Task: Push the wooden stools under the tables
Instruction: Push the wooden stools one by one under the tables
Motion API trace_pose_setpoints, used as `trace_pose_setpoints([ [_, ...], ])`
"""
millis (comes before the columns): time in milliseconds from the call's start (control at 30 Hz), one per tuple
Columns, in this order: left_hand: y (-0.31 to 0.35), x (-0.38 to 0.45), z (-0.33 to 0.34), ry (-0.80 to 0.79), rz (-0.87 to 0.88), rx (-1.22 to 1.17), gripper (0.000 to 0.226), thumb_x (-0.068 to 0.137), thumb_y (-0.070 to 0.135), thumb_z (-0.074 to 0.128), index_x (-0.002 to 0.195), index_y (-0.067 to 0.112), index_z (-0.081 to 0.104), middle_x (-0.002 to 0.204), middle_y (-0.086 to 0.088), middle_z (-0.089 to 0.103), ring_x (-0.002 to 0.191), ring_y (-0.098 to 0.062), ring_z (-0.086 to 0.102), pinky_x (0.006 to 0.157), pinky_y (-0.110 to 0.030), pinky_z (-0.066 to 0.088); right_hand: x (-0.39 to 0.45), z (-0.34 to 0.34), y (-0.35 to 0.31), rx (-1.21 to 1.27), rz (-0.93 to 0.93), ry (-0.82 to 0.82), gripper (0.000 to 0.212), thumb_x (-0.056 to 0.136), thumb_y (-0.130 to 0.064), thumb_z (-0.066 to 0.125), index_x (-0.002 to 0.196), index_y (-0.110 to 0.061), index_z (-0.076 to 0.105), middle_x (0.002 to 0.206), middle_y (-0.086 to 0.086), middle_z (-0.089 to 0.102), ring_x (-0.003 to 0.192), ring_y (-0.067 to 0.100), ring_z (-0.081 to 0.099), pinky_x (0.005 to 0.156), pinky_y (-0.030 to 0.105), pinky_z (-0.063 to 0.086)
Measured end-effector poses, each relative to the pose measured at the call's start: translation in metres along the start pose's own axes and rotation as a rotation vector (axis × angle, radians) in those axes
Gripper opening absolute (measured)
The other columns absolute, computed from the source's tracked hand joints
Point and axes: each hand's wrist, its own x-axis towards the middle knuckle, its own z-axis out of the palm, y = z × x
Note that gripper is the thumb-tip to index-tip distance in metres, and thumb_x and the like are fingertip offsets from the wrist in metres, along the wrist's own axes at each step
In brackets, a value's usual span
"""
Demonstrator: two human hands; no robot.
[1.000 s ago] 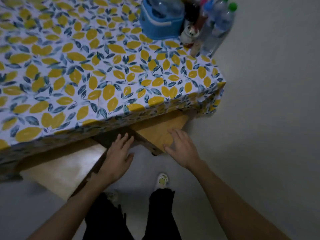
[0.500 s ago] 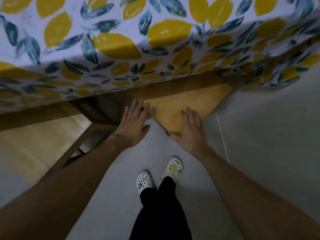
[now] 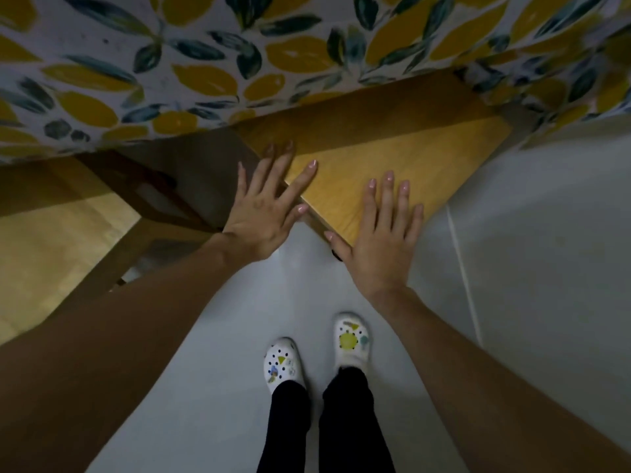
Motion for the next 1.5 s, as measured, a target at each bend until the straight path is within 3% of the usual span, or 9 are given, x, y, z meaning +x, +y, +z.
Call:
trace_pose_setpoints([
  [433, 0.062, -0.049, 0.014, 0.01, -0.156, -0.013, 0.061, 0.094, 0.057, 0.017, 0.148, 0.036, -0.002, 0.159, -0.004, -0.008, 0.146, -0.024, -0.01, 0.117, -0.054, 0.001, -0.027, -0.01, 0.058, -0.077, -0.223, -0.077, 0.093, 0.084, -0.069, 0.037, 0.152, -0.009, 0.013, 0.16, 0.018, 0.012, 0.147, 0.037, 0.007, 0.116, 0.058, 0.012],
  [567, 0.126, -0.079, 0.034, 0.027, -0.282, -0.045, 0.062, 0.094, 0.054, 0.026, 0.149, 0.031, 0.012, 0.158, -0.011, 0.01, 0.144, -0.031, 0.012, 0.116, -0.047, 0.011, -0.035, -0.017, 0.118, -0.131, -0.434, -0.149, 0.099, 0.079, -0.071, 0.048, 0.151, -0.01, 0.019, 0.159, 0.017, 0.016, 0.146, 0.036, 0.012, 0.114, 0.058, 0.019],
  [700, 0.19, -0.103, 0.039, -0.017, -0.284, -0.089, 0.055, 0.092, 0.045, 0.034, 0.145, 0.029, 0.031, 0.14, -0.013, 0.049, 0.115, -0.029, 0.043, 0.092, -0.041, 0.029, -0.026, -0.034, 0.19, -0.234, -0.666, -0.24, 0.102, 0.077, -0.079, 0.041, 0.151, -0.011, 0.021, 0.159, 0.016, 0.015, 0.147, 0.035, 0.01, 0.112, 0.058, 0.024],
  [767, 0.201, -0.103, 0.035, -0.046, -0.213, -0.07, 0.054, 0.09, 0.043, 0.037, 0.142, 0.031, 0.035, 0.124, -0.009, 0.06, 0.104, -0.025, 0.046, 0.085, -0.04, 0.03, -0.024, -0.045, 0.211, -0.251, -0.705, -0.279, 0.102, 0.078, -0.082, 0.038, 0.15, -0.01, 0.025, 0.16, 0.014, 0.015, 0.147, 0.034, 0.009, 0.112, 0.056, 0.024],
  [833, 0.194, -0.096, 0.036, -0.026, -0.248, -0.045, 0.057, 0.09, 0.049, 0.036, 0.144, 0.035, 0.029, 0.132, -0.009, 0.053, 0.118, -0.027, 0.043, 0.096, -0.042, 0.028, -0.03, -0.048, 0.209, -0.162, -0.651, -0.276, 0.104, 0.078, -0.083, 0.037, 0.149, -0.008, 0.027, 0.16, 0.014, 0.015, 0.147, 0.034, 0.008, 0.114, 0.057, 0.02],
  [900, 0.183, -0.087, 0.037, -0.022, -0.321, -0.03, 0.067, 0.088, 0.061, 0.03, 0.148, 0.034, 0.017, 0.155, -0.014, 0.024, 0.142, -0.032, 0.018, 0.112, -0.049, 0.016, -0.04, -0.045, 0.194, -0.057, -0.518, -0.273, 0.107, 0.077, -0.084, 0.037, 0.151, -0.009, 0.021, 0.161, 0.013, 0.01, 0.148, 0.033, 0.003, 0.117, 0.055, 0.013],
  [967, 0.175, -0.079, 0.041, -0.048, -0.311, 0.0, 0.074, 0.087, 0.068, 0.02, 0.15, 0.029, 0.01, 0.158, -0.017, 0.005, 0.145, -0.035, 0.002, 0.114, -0.058, 0.015, -0.042, -0.04, 0.183, -0.015, -0.437, -0.235, 0.105, 0.076, -0.085, 0.037, 0.152, -0.015, 0.018, 0.161, 0.009, 0.011, 0.148, 0.032, 0.003, 0.117, 0.055, 0.014],
  [1100, 0.173, -0.067, 0.045, -0.08, -0.292, 0.035, 0.077, 0.087, 0.069, 0.016, 0.15, 0.025, 0.011, 0.157, -0.021, 0.004, 0.145, -0.039, 0.001, 0.11, -0.061, 0.022, -0.025, -0.04, 0.191, -0.014, -0.484, -0.236, 0.105, 0.075, -0.087, 0.034, 0.152, -0.018, 0.016, 0.161, 0.006, 0.011, 0.148, 0.031, 0.003, 0.117, 0.054, 0.017],
  [1500, 0.148, 0.029, 0.029, 0.029, -0.309, 0.011, 0.075, 0.084, 0.069, 0.014, 0.148, 0.034, -0.003, 0.157, -0.015, -0.014, 0.144, -0.033, -0.016, 0.113, -0.055, 0.003, 0.086, -0.044, 0.205, -0.046, -0.539, -0.222, 0.107, 0.073, -0.088, 0.025, 0.153, -0.022, -0.006, 0.161, 0.003, -0.013, 0.146, 0.026, -0.018, 0.119, 0.048, -0.004],
])
